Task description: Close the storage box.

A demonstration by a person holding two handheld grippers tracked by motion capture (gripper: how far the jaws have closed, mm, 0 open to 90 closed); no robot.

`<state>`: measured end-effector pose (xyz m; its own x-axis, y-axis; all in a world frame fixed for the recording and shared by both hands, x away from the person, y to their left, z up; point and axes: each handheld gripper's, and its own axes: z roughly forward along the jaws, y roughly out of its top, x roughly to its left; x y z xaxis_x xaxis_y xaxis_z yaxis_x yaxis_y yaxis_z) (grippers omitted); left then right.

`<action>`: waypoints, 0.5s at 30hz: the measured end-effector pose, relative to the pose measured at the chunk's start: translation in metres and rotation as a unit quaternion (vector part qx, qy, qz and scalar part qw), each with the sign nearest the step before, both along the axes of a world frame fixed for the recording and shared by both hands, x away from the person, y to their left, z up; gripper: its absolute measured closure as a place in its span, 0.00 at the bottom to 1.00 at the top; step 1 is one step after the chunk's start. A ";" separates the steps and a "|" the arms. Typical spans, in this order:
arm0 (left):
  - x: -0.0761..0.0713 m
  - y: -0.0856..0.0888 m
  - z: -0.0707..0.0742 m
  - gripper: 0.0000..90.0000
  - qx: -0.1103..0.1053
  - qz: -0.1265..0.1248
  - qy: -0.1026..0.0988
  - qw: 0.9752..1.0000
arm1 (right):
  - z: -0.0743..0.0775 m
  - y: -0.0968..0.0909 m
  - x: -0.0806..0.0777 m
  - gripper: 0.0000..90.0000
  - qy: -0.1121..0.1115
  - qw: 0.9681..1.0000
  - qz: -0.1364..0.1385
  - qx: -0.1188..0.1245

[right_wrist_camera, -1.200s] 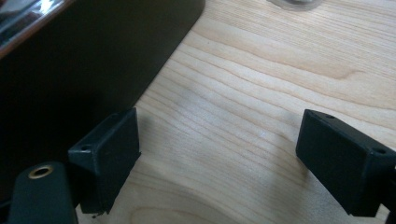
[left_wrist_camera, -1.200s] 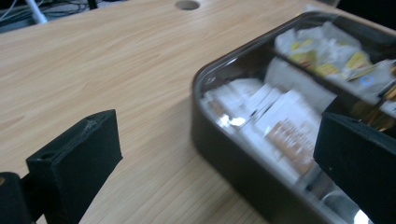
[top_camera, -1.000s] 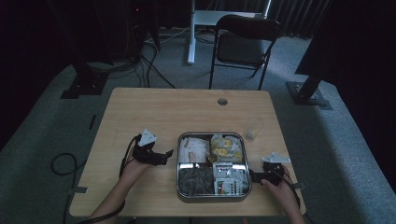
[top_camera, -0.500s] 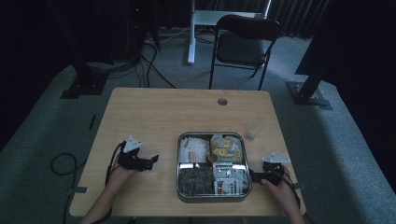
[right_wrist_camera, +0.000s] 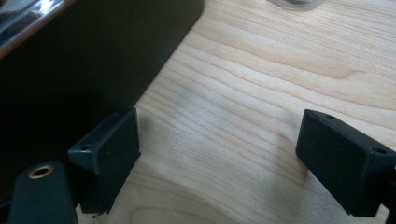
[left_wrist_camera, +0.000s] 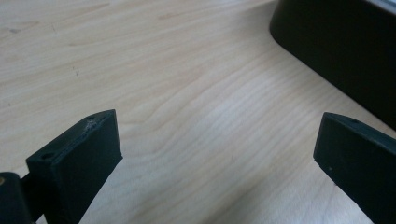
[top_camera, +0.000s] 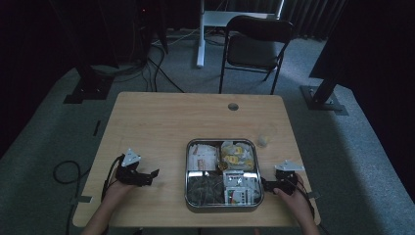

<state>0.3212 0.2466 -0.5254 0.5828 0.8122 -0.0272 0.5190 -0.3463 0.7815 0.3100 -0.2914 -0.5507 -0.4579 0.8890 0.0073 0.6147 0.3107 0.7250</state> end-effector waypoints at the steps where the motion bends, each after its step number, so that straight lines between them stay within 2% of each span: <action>1: -0.003 0.001 -0.001 0.01 0.005 -0.004 0.002 1.000 | 0.000 0.000 0.000 0.14 0.000 1.000 0.000 0.000; 6: -0.008 0.001 -0.005 0.01 0.024 -0.018 0.007 1.000 | 0.000 0.000 0.000 0.14 0.000 1.000 0.000 0.000; 13: -0.016 0.003 -0.011 0.01 0.033 -0.031 0.013 0.999 | 0.000 0.000 0.000 0.14 0.000 1.000 0.000 0.000; 14: -0.019 0.004 -0.012 0.01 0.044 -0.040 0.008 0.998 | 0.000 0.000 0.000 0.14 0.000 1.000 0.000 0.000; 15: -0.021 0.005 -0.012 0.01 0.040 -0.046 0.011 0.998 | 0.000 0.000 0.000 0.14 0.000 1.000 0.000 0.000</action>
